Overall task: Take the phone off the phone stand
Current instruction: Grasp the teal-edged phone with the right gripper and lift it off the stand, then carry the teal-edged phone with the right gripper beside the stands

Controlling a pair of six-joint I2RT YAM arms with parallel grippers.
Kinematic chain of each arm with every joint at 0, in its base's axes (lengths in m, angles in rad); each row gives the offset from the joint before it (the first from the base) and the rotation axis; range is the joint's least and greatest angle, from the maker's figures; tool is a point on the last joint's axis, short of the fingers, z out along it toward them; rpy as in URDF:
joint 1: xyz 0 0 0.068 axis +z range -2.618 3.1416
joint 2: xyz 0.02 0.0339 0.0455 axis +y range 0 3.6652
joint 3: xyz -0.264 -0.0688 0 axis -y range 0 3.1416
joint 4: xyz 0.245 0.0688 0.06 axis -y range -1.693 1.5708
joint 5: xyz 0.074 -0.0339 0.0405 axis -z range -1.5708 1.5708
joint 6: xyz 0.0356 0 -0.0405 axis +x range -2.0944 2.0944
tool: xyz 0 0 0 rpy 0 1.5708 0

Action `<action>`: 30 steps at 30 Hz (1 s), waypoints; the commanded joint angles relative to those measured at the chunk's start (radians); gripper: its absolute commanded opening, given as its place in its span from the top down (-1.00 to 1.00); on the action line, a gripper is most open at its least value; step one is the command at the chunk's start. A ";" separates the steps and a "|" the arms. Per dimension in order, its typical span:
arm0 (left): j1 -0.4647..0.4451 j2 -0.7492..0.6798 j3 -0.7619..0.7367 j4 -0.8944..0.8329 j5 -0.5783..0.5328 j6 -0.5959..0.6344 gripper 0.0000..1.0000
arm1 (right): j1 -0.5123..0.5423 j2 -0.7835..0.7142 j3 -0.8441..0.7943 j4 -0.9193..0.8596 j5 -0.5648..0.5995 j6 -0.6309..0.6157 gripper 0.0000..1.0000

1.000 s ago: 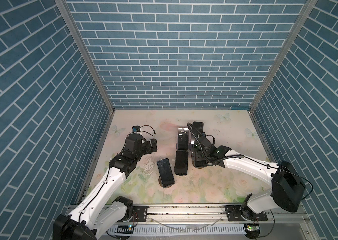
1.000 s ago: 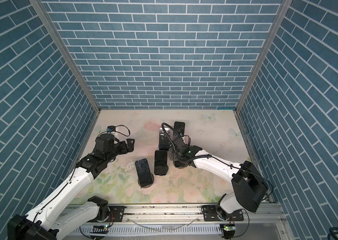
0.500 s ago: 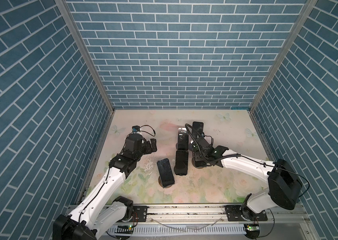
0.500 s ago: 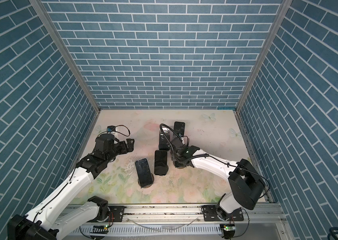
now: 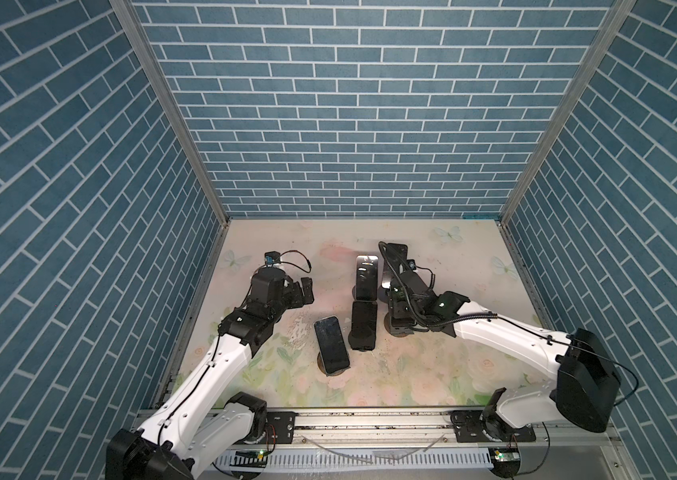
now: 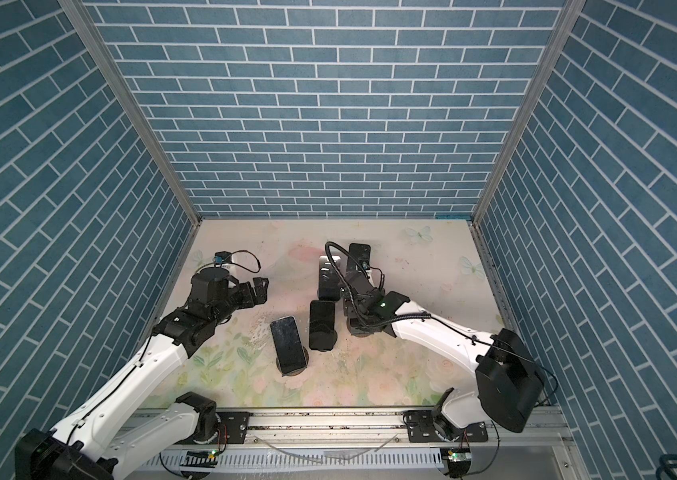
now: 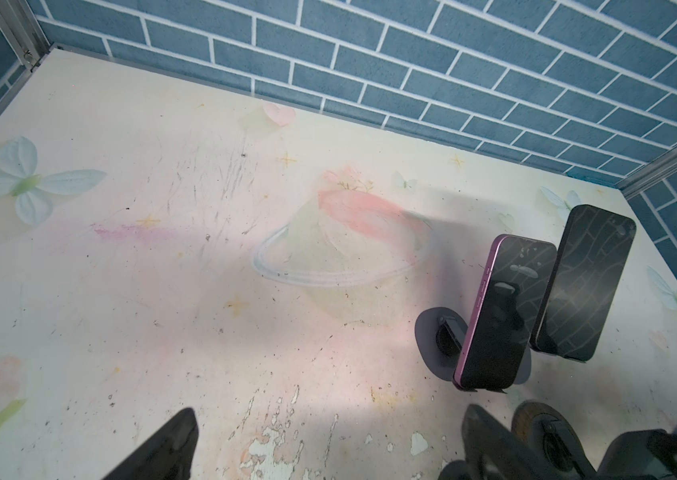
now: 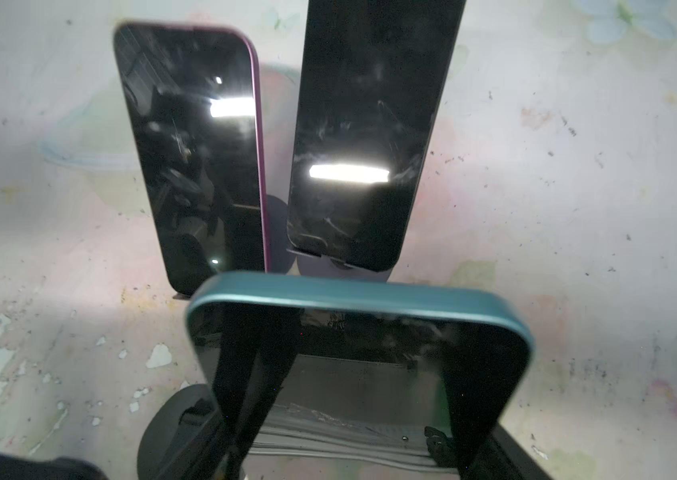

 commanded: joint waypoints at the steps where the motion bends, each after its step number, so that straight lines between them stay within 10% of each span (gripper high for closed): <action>1: -0.004 -0.008 -0.008 -0.006 -0.010 0.008 -0.99 | 0.000 -0.075 0.067 -0.011 0.088 -0.023 0.11; 16: -0.004 0.000 -0.010 -0.005 -0.016 0.004 -0.99 | -0.256 -0.223 -0.084 -0.131 0.114 -0.042 0.11; 30: -0.005 0.029 -0.002 0.006 -0.007 0.001 -0.99 | -0.328 0.025 -0.148 -0.013 -0.016 -0.075 0.11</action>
